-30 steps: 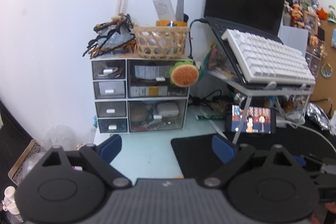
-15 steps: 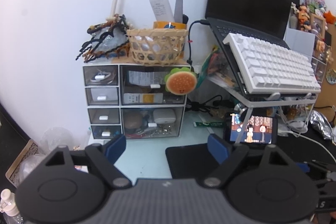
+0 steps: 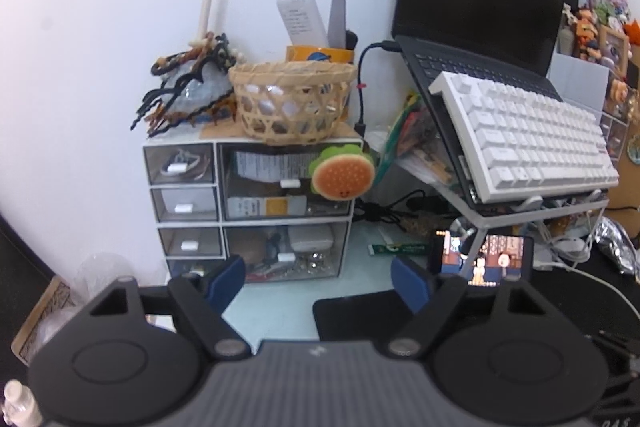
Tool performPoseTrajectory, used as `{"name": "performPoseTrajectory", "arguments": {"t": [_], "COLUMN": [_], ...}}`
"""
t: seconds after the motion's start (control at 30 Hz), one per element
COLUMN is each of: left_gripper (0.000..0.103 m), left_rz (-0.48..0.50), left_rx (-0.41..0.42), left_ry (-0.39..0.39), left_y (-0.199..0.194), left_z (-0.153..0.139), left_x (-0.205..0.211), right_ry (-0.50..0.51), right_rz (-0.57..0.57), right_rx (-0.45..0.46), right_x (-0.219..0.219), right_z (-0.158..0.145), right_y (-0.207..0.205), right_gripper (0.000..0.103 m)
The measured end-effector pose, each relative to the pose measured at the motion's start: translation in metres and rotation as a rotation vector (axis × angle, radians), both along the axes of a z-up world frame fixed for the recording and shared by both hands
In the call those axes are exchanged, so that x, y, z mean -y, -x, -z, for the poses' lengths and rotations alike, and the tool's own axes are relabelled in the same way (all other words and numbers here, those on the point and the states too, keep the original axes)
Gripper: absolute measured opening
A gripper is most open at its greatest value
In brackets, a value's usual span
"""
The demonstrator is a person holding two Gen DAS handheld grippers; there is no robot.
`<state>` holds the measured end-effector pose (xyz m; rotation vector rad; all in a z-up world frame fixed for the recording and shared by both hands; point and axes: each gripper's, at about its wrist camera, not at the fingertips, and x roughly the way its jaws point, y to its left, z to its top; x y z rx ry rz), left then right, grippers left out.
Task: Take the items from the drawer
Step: 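Bring the left gripper to the white handle of the lower clear drawer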
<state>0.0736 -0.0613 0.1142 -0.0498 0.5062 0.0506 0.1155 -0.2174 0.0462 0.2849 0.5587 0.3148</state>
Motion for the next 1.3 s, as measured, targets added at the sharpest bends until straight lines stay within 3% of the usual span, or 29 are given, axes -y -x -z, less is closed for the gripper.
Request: {"name": "performPoseTrajectory", "arguments": {"t": [0.33, 0.53, 0.7, 1.3], "left_gripper": [0.070, 0.052, 0.051, 0.047], "left_rz": [-0.003, 0.011, 0.046, 0.004], "left_rx": [-0.022, -0.048, -0.073, -0.162], "left_ry": [0.025, 0.040, 0.070, -0.014], "left_y": [-0.018, -0.032, -0.040, -0.079], "left_z": [-0.010, -0.003, -0.001, 0.029], "left_x": [-0.009, -0.015, -0.020, -0.020], "right_ry": [-0.025, -0.030, -0.037, -0.051], "right_rz": [0.005, 0.009, 0.028, 0.062], "right_rx": [-0.005, -0.005, -0.008, -0.027], "right_x": [0.010, 0.012, 0.015, 0.029], "right_z": [-0.005, -0.004, 0.000, 0.014], "right_y": [0.003, 0.004, 0.008, 0.011], "right_gripper": [0.094, 0.094, 0.094, 0.094]}}
